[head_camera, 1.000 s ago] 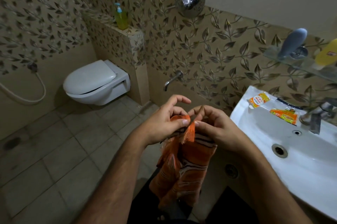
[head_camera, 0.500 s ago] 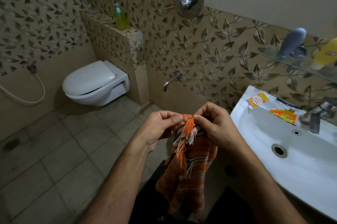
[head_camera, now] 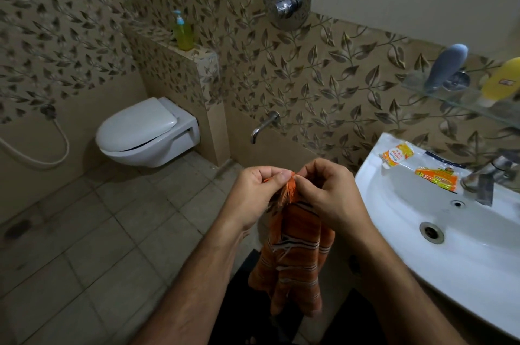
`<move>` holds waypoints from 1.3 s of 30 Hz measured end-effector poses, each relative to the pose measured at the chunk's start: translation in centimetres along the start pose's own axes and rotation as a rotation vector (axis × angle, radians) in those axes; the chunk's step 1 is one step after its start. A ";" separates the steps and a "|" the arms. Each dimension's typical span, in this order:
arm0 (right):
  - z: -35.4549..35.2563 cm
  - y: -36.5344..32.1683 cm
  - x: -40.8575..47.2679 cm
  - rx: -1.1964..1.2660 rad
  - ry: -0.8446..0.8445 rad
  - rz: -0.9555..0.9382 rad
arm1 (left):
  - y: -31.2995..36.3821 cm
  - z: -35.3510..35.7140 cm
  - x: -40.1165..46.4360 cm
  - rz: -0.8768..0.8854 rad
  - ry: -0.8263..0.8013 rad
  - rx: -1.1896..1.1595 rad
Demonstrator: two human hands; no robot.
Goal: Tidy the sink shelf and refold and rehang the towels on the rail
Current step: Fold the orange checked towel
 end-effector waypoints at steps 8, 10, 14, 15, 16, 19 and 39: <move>-0.1 -0.1 0.2 -0.049 0.132 0.038 | 0.9 -0.5 -0.1 0.064 -0.153 0.128; -0.1 -0.4 0.3 -0.030 0.116 0.034 | 1.1 -0.7 0.0 0.113 -0.115 0.171; -0.1 -0.9 0.3 0.079 0.049 0.023 | 1.9 -1.3 0.2 0.185 -0.080 0.287; -0.1 -0.9 0.4 0.141 0.027 0.024 | 2.3 -1.4 0.2 0.206 -0.075 0.327; -0.2 -0.8 0.6 0.226 -0.011 0.035 | 2.8 -1.5 0.4 0.226 -0.070 0.363; 0.0 0.6 1.5 0.478 -0.213 0.091 | 4.5 -1.6 0.9 0.273 -0.105 0.431; 2.0 -0.6 1.4 0.881 -0.372 0.041 | 13.1 0.0 0.7 0.606 -0.152 1.149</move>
Point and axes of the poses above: each hand's wrist, its own x-axis towards the middle knuckle, its own z-axis out of the palm, y = z × x, the point moved 3 cm from there along x, towards the middle knuckle, and after that the axes turned 1 degree about -z, right-handed, at the moved point
